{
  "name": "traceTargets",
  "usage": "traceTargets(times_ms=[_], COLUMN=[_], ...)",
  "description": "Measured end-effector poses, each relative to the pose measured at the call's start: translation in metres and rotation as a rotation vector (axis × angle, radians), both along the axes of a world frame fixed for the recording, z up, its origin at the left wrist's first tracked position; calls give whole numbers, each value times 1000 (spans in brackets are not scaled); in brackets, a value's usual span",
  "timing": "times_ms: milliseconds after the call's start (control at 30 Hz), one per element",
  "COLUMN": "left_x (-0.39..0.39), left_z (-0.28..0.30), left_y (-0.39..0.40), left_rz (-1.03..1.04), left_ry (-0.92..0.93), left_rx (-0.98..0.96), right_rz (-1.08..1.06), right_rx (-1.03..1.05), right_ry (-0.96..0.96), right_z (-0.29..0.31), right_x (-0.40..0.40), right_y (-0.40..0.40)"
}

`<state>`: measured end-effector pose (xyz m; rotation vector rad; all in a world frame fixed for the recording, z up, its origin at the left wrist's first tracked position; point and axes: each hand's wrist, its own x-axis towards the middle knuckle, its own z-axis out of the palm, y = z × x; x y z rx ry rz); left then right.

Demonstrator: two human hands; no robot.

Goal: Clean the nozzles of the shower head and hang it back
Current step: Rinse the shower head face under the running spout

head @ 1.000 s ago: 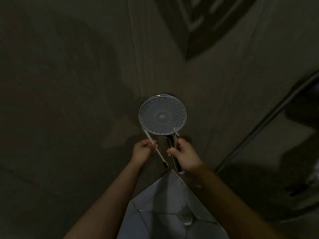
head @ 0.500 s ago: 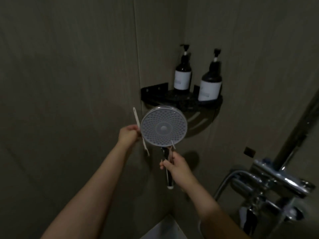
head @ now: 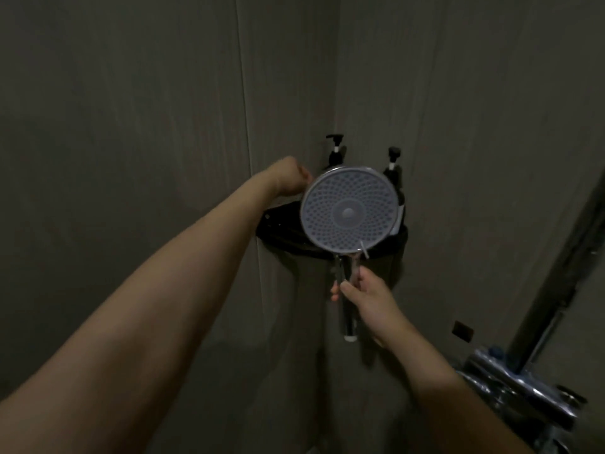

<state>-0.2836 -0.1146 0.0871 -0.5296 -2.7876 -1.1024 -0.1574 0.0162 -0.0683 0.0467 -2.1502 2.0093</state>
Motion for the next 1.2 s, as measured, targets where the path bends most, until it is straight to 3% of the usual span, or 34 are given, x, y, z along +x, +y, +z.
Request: traceTargets(times_ms=[133, 333, 500, 967, 1033, 1133, 1200], left_x=[-16, -49, -63, -61, -60, -44, -28], left_z=[-9, -54, -73, -73, -69, -56, -48], left_y=[19, 33, 41, 38, 37, 38, 38], left_rz=[-15, -152, -209, -246, -205, -83, -64], left_ry=[-106, -106, -58, -45, 42, -21, -70], left_rx=[-328, -517, -370, -284, -100, 558, 826], right_rz=[-64, -113, -105, -105, -119, -125, -128], right_rx=[-40, -26, -38, -52, -53, -55, -50], right_ry=[9, -66, -109, -138, -107, -82, -76], right_z=[7, 1, -8, -15, -13, -12, -10], right_x=[-2, -2, -3, -1, 1, 1, 1], right_y=[24, 47, 53, 44, 40, 35, 32])
